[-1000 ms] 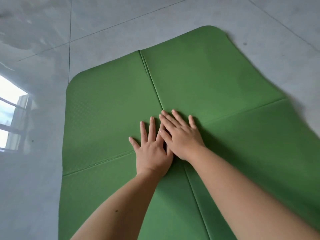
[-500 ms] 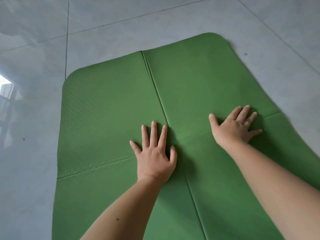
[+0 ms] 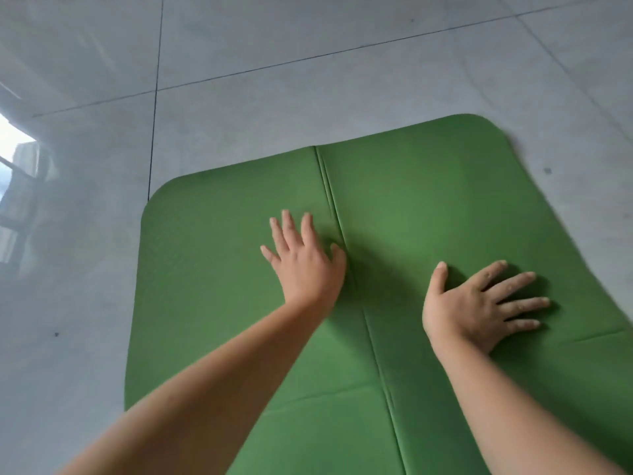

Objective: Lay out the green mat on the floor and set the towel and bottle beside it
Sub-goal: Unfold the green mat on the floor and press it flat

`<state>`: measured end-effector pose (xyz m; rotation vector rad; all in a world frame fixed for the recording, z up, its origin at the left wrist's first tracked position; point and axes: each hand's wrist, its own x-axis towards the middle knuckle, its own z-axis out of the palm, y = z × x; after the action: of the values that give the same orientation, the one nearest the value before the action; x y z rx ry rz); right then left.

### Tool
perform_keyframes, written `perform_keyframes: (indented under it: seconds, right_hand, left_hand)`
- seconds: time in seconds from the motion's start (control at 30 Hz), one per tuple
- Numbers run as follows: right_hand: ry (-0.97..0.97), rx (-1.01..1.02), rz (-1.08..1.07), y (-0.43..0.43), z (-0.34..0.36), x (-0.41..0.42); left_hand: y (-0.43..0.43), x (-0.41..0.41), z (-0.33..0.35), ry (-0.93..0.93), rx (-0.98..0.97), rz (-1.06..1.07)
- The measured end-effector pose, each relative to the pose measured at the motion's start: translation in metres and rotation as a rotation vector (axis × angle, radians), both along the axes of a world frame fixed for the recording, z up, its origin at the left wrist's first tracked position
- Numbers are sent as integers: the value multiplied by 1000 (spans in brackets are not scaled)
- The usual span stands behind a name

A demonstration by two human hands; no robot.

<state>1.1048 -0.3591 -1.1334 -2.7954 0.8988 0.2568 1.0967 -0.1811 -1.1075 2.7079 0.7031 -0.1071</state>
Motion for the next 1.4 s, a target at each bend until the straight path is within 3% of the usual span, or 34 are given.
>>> perform_keyframes:
  seconds: [0.1,0.2,0.5,0.8,0.9,1.0,1.13,1.2,1.27,1.4]
  right_hand:
    - [-32,-17,22,-3,-4,0]
    - [-41,-20,39,-3,-3,1]
    - [11,-4,158,0,5,-2]
    - [-149,16,225,-3,14,9]
    - [-293,77,266,6,19,30]
    - [-350,231,575,48,32,59]
    - [-19,453,1021,127,37,104]
    - [170,417,1184,152,29,115]
    - [235,389,1224,161,21,121]
    - [105,212,1276,121,9,146]
  left_hand:
    - [25,55,-12,113,24,148]
    - [23,61,-22,127,124,139]
    - [22,61,-21,143,139,162]
    - [21,63,-19,182,143,177]
    - [19,64,-18,178,139,184]
    - [20,63,-17,183,129,185]
    - [23,62,-19,222,139,161]
    - [24,60,-20,259,161,142]
    - [24,62,-19,254,154,146]
    - [22,64,-19,203,108,191]
